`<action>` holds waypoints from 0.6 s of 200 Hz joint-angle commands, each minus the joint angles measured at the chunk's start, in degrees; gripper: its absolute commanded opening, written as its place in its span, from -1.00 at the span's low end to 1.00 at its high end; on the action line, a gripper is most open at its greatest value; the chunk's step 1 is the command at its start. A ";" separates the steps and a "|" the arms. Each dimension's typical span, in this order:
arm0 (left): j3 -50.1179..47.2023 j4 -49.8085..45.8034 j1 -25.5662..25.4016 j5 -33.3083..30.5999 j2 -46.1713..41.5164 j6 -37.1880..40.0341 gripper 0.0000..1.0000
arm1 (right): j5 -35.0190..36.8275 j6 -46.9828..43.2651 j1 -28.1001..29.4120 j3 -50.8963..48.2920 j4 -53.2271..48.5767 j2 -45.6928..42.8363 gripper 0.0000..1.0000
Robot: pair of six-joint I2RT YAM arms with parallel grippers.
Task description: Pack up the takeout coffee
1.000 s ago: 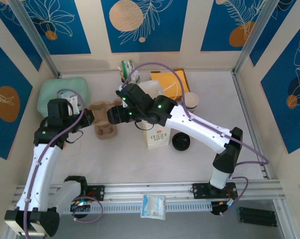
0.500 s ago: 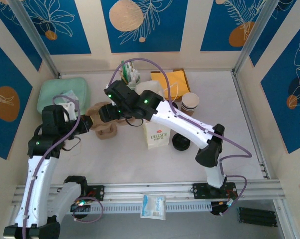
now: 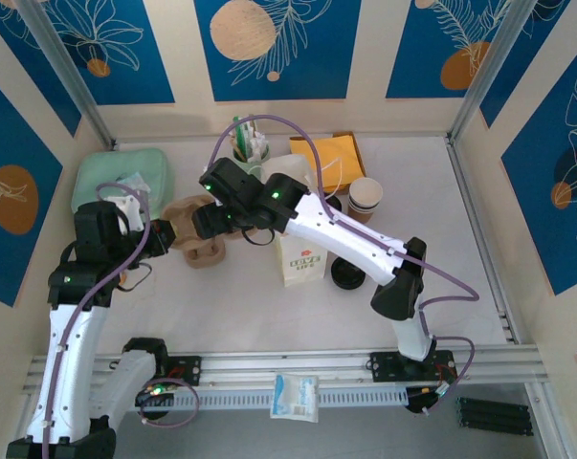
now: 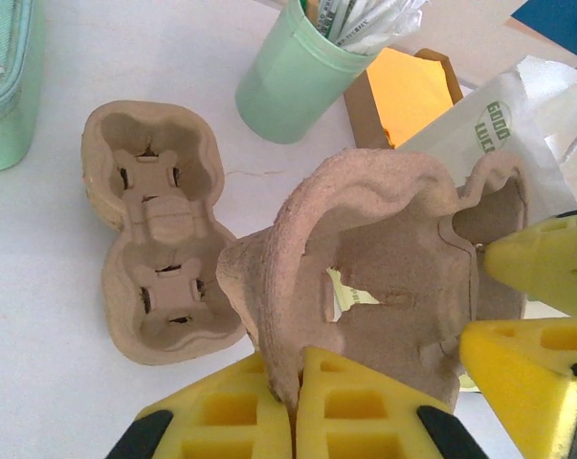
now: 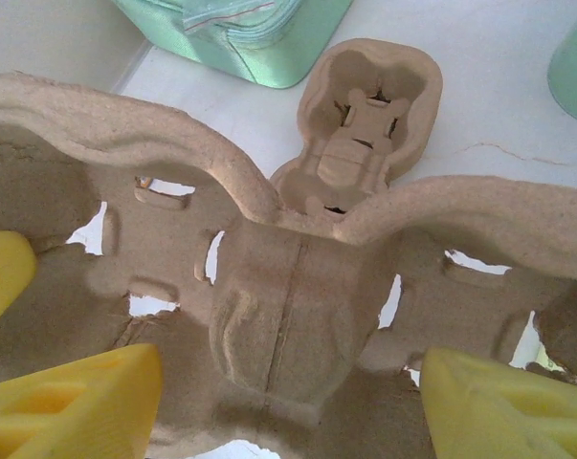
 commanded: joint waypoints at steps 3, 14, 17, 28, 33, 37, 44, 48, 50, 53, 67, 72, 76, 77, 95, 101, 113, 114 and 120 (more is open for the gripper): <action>2.24 -0.57 0.30 0.02 -0.46 -0.38 -0.95 | 0.29 -0.40 0.56 2.14 -0.23 2.02 0.42; 2.42 -0.59 0.30 0.09 -0.44 -0.51 -0.95 | 0.20 -0.32 0.42 2.45 -0.09 2.34 0.41; 2.40 -0.58 0.30 0.14 -0.46 -0.52 -0.95 | 0.07 -0.33 0.41 2.57 -0.11 2.50 0.41; 2.56 -0.67 0.27 0.22 -0.46 -0.52 -0.95 | -0.11 -0.32 0.47 3.00 -0.02 2.85 0.41; 2.59 -0.68 0.30 0.14 -0.54 -0.52 -0.95 | -0.21 -0.33 0.42 3.18 0.06 2.88 0.40; 2.57 -0.68 0.30 0.13 -0.49 -0.52 -0.94 | -0.37 -0.27 0.39 3.31 0.13 3.00 0.40; 2.66 -0.76 0.30 0.22 -0.54 -0.57 -0.95 | -0.53 -0.27 0.46 3.58 0.06 3.20 0.40; 2.67 -0.79 0.30 0.21 -0.55 -0.53 -0.95 | -0.60 -0.23 0.42 3.75 0.11 3.28 0.39; 2.68 -0.78 0.30 0.23 -0.59 -0.53 -0.95 | -0.59 -0.24 0.44 3.83 0.08 3.31 0.39; 2.64 -0.77 0.30 0.24 -0.57 -0.59 -0.95 | -0.60 -0.18 0.46 3.94 0.08 3.45 0.39; 2.58 -0.77 0.30 0.29 -0.70 -0.61 -0.95 | -0.75 -0.20 0.39 4.30 0.13 3.67 0.37; 2.49 -0.73 0.30 0.26 -0.66 -0.64 -0.95 | -0.76 -0.15 0.31 4.42 0.12 3.79 0.37; 2.41 -0.68 0.30 0.32 -0.67 -0.63 -0.94 | -0.77 -0.08 0.38 4.53 0.14 3.84 0.36; 2.37 -0.68 0.30 0.28 -0.70 -0.67 -0.95 | -0.76 -0.03 0.34 4.53 0.14 3.84 0.36; 2.28 -0.51 0.30 0.50 -0.69 -0.79 -0.95 | -0.84 0.16 0.15 5.09 0.30 4.19 0.33; 2.23 -0.44 0.35 0.50 -0.72 -0.79 -0.95 | -0.85 0.11 0.12 5.29 0.31 4.28 0.32; 2.19 -0.32 0.34 0.58 -0.72 -0.88 -0.94 | -0.92 0.11 0.03 5.66 0.35 4.47 0.28; 2.17 -0.33 0.32 0.54 -0.72 -0.88 -0.94 | -0.88 0.11 -0.01 5.66 0.33 4.51 0.28; 2.22 -0.29 0.30 0.52 -0.67 -0.88 -0.94 | -0.85 0.11 -0.06 5.90 0.32 4.63 0.27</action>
